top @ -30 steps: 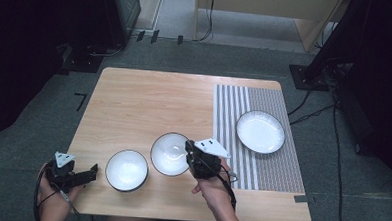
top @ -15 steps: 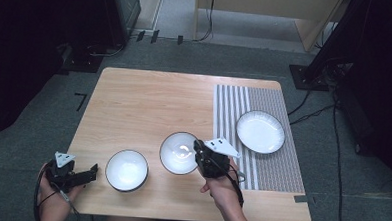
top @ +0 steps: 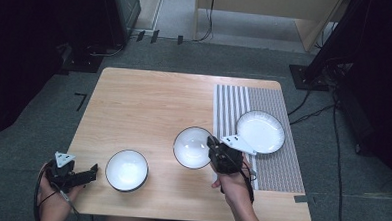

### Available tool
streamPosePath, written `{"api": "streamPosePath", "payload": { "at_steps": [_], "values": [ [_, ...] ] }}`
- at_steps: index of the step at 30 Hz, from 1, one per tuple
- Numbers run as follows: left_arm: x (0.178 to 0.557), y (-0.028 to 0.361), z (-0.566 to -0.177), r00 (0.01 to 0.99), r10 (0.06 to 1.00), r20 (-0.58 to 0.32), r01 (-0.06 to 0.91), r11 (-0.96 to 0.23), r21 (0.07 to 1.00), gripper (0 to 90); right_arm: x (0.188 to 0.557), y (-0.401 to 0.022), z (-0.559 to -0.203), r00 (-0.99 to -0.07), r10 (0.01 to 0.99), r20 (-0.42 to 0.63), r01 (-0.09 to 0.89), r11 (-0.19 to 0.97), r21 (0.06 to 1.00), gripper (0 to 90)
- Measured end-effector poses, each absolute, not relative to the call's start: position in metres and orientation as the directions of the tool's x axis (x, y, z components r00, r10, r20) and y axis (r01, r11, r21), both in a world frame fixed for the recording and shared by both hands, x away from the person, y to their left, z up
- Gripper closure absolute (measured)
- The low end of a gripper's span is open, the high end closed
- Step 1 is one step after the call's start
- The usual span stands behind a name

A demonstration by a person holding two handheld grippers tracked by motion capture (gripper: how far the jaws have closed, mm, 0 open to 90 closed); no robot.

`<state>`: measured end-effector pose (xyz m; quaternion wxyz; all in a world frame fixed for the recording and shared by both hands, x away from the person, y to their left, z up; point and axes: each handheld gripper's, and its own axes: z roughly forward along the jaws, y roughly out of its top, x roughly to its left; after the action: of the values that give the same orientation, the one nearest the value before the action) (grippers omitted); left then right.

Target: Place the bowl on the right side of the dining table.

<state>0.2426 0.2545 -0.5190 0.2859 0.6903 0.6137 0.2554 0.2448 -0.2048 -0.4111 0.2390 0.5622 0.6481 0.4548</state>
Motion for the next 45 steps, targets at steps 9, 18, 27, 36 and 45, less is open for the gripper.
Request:
{"api": "streamPosePath", "payload": {
  "at_steps": [9,18,27,36,45],
  "values": [
    [0.243,0.255,-0.519,0.116,0.993,0.002,0.701,-0.083,0.708,0.0,0.251,-0.223,-0.412,-0.210,0.955,0.211,0.510,-0.078,0.857,84.2],
    [0.243,0.255,-0.519,0.116,0.993,0.002,0.701,-0.083,0.708,0.0,0.255,-0.237,-0.412,-0.178,0.960,0.217,0.505,-0.100,0.857,84.2],
    [0.243,0.255,-0.519,0.116,0.993,0.002,0.701,-0.083,0.708,0.0,0.259,-0.246,-0.414,-0.151,0.964,0.220,0.505,-0.116,0.855,84.2],
    [0.243,0.255,-0.519,0.116,0.993,0.002,0.701,-0.083,0.708,0.0,0.263,-0.260,-0.415,-0.117,0.968,0.221,0.499,-0.135,0.856,84.2],
    [0.243,0.254,-0.519,0.116,0.993,0.002,0.701,-0.083,0.708,0.0,0.267,-0.275,-0.416,-0.077,0.968,0.240,0.496,-0.172,0.851,84.2]
  ]
}}
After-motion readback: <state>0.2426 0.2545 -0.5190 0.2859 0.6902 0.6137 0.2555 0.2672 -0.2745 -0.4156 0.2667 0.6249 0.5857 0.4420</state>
